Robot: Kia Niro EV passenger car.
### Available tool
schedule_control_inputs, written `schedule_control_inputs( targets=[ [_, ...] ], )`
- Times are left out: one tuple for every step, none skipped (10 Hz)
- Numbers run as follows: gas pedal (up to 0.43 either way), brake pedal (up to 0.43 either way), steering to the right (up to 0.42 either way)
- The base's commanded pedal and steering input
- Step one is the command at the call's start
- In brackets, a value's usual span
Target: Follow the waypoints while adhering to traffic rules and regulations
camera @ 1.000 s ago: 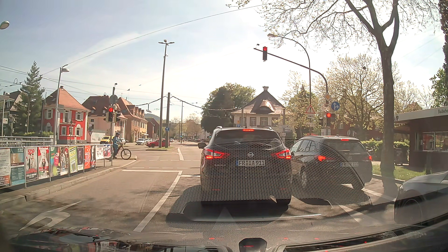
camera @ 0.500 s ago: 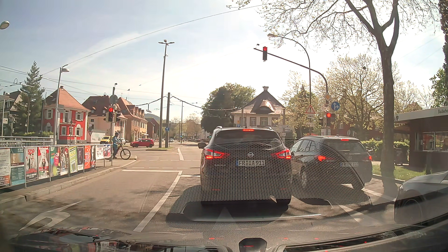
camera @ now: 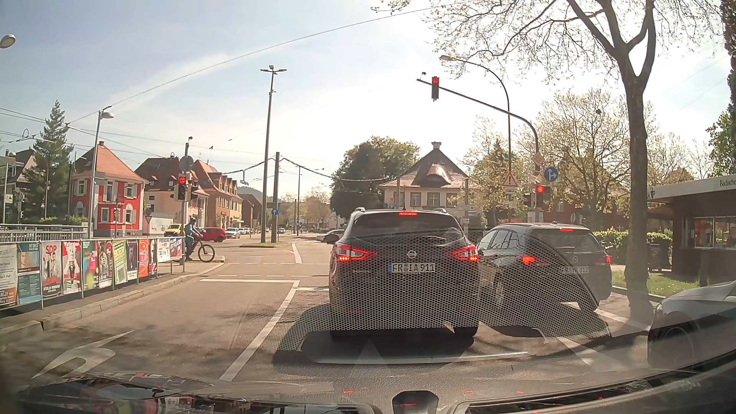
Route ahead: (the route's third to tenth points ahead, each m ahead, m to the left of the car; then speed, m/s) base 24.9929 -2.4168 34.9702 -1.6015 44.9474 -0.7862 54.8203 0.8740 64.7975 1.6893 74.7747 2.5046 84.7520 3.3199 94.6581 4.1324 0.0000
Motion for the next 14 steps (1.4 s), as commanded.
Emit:
schedule_control_inputs(
  targets=[
    [0.000, 0.226, -0.036],
    [0.000, 0.226, -0.036],
    [0.000, 0.226, -0.036],
    [0.000, 0.226, -0.036],
    [0.000, 0.226, -0.036],
    [0.000, 0.220, -0.036],
    [0.000, 0.220, -0.036],
    [0.000, 0.226, -0.036],
    [0.000, 0.226, -0.036],
    [0.000, 0.226, -0.036],
    [0.000, 0.226, -0.036],
    [0.000, 0.226, -0.036],
    [0.000, 0.226, -0.036],
    [0.000, 0.226, -0.036]
  ],
)
